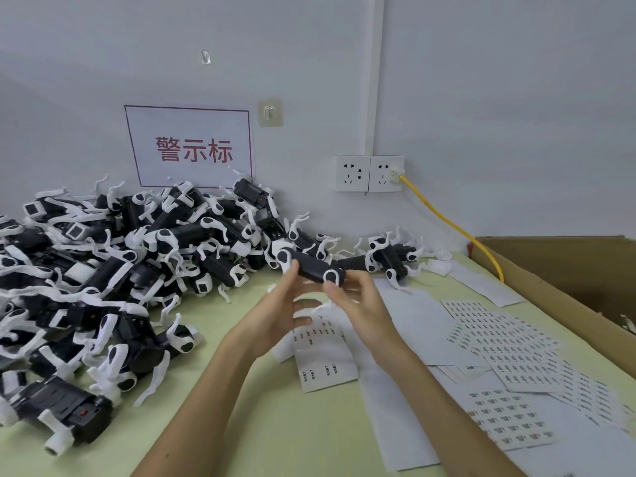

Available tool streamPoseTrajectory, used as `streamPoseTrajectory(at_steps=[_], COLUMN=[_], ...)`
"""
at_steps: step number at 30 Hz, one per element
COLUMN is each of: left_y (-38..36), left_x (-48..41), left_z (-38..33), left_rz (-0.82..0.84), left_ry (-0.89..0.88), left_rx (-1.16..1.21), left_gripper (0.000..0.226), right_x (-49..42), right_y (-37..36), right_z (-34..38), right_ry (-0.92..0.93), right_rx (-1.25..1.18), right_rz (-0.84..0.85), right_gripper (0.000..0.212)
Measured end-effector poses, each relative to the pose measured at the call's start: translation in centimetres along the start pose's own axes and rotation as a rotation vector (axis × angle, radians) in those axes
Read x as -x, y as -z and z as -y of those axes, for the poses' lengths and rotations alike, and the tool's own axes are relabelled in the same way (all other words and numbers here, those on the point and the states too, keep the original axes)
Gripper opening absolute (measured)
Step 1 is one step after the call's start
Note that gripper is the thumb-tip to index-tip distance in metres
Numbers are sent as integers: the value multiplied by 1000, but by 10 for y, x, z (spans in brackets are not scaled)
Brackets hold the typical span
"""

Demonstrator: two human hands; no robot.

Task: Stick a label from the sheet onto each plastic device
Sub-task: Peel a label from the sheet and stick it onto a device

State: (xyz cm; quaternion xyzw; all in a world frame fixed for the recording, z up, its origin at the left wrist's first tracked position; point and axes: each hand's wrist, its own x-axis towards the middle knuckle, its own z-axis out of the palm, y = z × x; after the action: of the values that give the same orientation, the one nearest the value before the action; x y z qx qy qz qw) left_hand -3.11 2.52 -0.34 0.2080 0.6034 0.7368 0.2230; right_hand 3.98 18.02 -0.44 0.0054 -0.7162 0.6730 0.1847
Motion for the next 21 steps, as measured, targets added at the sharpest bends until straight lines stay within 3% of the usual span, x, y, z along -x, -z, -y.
streamPoseTrajectory(at_steps=[3,5,8,11,15,21], left_y=[5,8,14,17,20,20], left_x=[-1,-2,0,4,2,3], left_z=[-2,-1,2,4,6,11], left_rz=[-106,-267,-380,-333,-348,-351], left_ry=[-116,-110,-41,21,59,33], left_rx=[137,192,248,289,374,433], left_gripper=[58,51,47,58,54,54], right_x=[0,-1,-3,-2,2,4], right_y=[1,3,7,5,-7,-12], right_z=[1,-1,-12,-21,-25,-19], right_ry=[-69,-93,-87,-148,-207,-215], right_rx=[21,62,469,787,598,243], right_rz=[145,127,-32,-18,65,-12], right_gripper=[25,23,28,40,44,60])
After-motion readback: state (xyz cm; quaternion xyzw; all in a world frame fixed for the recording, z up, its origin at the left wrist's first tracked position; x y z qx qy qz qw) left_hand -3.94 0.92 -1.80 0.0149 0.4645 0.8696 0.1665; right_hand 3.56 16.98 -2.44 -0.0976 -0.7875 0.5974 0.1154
